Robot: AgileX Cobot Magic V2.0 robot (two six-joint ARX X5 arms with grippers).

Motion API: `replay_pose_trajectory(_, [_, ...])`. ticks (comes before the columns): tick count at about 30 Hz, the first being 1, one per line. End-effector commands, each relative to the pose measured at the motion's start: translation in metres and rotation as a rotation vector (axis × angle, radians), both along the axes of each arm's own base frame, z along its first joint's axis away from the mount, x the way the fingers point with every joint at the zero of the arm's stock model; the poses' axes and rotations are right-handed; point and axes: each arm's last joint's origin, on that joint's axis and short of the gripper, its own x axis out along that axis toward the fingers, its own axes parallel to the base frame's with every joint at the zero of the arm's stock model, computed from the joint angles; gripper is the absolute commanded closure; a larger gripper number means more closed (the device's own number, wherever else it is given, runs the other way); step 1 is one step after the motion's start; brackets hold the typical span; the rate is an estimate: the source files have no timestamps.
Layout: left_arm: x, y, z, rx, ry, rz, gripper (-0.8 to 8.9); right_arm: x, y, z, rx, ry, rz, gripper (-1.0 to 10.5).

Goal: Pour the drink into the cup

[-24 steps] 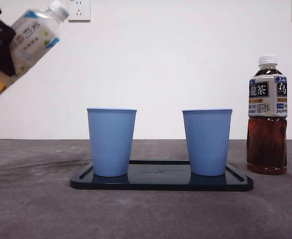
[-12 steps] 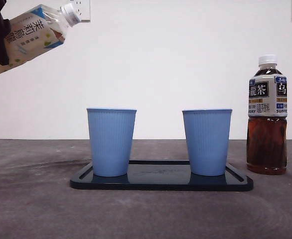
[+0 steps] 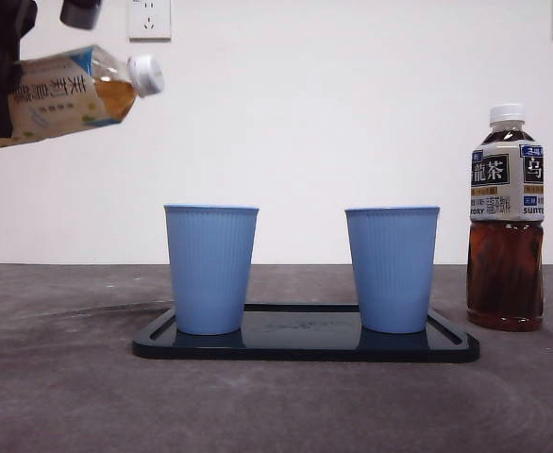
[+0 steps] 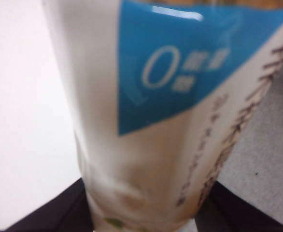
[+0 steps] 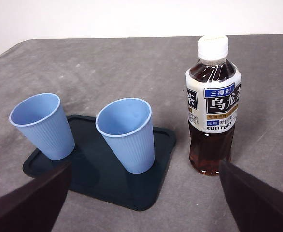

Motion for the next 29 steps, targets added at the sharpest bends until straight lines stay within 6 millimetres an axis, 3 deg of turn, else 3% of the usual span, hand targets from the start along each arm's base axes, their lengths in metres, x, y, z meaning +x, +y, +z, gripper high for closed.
replay_pose_trajectory(1, [0.007,-0.008,0.011,0.006,-0.068,0.008,6.07,-0.001,0.000,0.005,-0.003,-0.023,0.013,4.6])
replay_pose_trajectory(13, [0.016,-0.024,-0.004,0.043,-0.032,-0.024,6.32,-0.001,0.000,0.005,-0.007,-0.024,0.014,4.6])
replay_pose_trajectory(29, [0.018,-0.026,-0.006,0.125,-0.019,-0.050,6.32,-0.001,0.000,0.004,-0.023,-0.021,0.018,4.6])
